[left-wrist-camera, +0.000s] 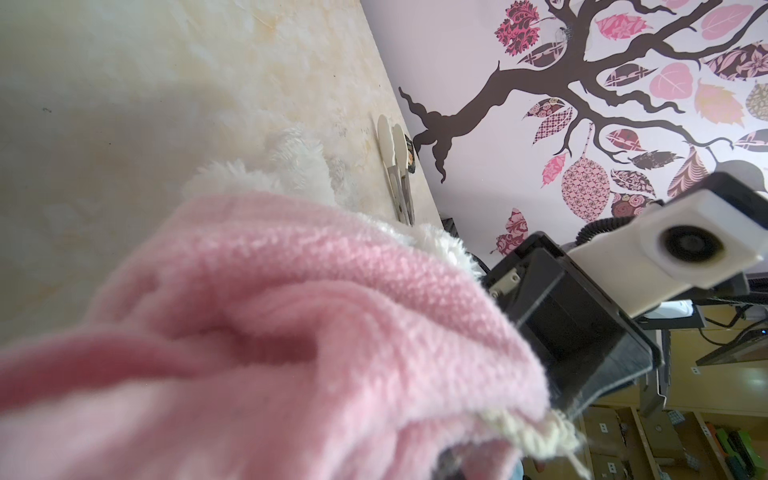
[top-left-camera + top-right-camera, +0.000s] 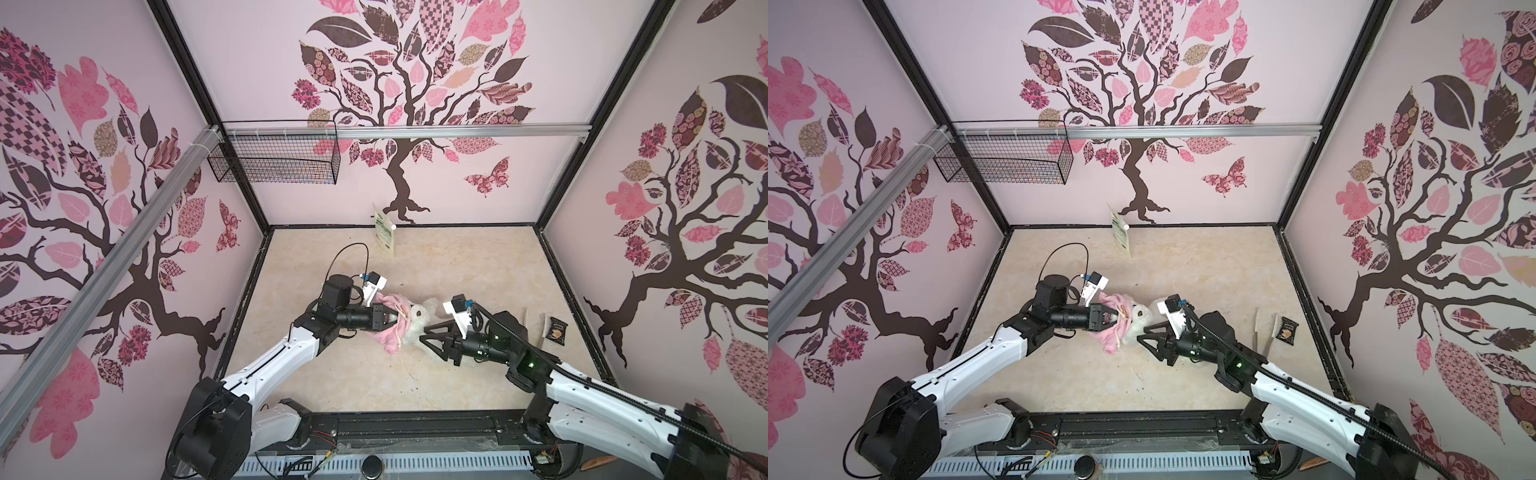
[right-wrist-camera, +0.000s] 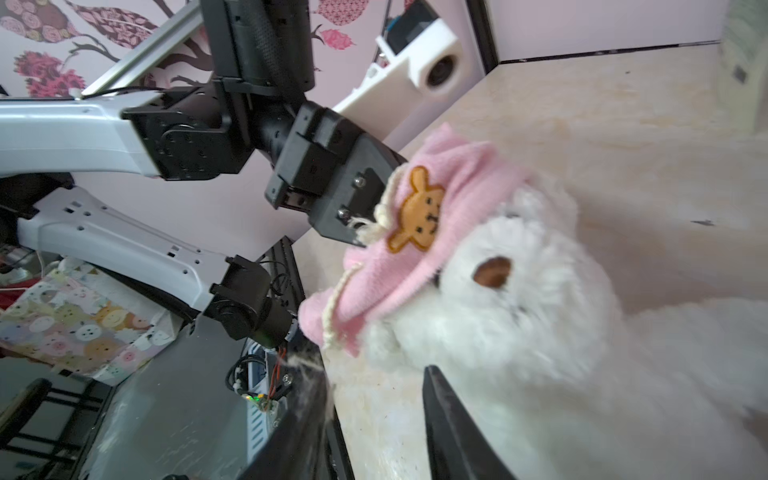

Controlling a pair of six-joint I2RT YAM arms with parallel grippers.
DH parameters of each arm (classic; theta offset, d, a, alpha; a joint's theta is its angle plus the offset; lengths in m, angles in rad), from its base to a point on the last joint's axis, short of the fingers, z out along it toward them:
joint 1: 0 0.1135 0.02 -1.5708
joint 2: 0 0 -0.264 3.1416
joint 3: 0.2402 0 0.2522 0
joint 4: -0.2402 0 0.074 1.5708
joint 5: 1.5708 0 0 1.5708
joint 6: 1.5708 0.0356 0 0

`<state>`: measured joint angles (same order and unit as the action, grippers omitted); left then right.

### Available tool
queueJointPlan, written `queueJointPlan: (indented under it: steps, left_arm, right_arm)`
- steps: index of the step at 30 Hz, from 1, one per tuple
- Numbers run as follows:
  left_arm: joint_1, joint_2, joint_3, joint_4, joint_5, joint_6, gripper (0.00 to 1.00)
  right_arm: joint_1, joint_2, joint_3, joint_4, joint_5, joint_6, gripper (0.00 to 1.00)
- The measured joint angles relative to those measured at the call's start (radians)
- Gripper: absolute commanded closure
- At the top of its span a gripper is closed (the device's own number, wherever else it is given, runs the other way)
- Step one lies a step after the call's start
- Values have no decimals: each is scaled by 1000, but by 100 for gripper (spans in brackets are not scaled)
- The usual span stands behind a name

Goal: Dress the teddy bear

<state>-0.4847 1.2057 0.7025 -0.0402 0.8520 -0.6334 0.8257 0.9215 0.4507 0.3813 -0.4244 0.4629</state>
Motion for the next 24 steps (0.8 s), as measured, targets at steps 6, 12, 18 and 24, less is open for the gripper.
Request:
queueJointPlan:
  steps: [6,12,18,24]
  left_arm:
    - [-2,-7,-2,19,-12,-11,100]
    - [-13,-12,-2,31,-13,-17,100]
    - [-15,-12,-2,32,-16,-18,100]
    - [-15,-12,-2,32,-23,-18,100]
  right_arm:
    - [11,161,1,147,-18,163,63]
    - [23,205,1,233,-21,222,71]
    - [23,245,3,264,-14,245,80]
    - [23,271,3,308,-14,259,77]
